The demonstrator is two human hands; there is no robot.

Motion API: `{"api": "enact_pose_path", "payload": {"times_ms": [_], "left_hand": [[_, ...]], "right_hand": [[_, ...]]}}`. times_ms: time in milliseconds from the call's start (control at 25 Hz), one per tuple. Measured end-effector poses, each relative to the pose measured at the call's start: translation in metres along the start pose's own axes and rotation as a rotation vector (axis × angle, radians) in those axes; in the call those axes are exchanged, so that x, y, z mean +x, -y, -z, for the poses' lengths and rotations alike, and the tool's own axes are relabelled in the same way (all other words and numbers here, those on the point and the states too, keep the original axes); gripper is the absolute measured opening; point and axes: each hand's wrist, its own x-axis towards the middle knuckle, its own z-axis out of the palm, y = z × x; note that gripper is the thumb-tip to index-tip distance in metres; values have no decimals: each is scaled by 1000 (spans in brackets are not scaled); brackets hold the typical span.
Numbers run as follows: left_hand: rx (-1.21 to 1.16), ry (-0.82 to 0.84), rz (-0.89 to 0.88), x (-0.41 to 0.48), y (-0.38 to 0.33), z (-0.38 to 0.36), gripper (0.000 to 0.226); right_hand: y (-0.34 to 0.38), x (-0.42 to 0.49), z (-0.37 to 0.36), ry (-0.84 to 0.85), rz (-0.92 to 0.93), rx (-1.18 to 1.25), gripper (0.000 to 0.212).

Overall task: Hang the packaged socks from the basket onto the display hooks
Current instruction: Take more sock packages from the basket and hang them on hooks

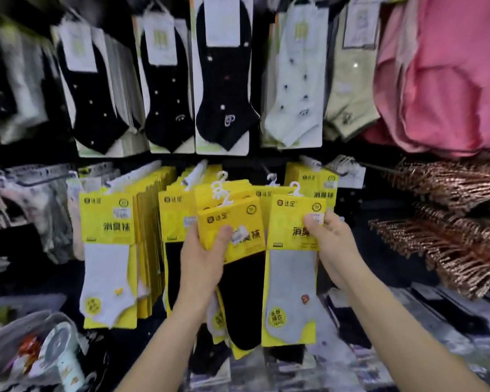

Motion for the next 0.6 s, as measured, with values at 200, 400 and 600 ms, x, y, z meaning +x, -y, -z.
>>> {"api": "enact_pose_path", "payload": {"times_ms": [200,400,600], "left_hand": [[2,-41,-43,26,-19,15,39],[-10,-16,-24,30,-15,24,35],[11,-7,12,32,-10,32,18]], "right_hand": [[18,29,-20,-39,-4,-130,4],[6,39,-27,-54,-72,-147,3],[1,47,-35,-81,-75,-233,4]]}}
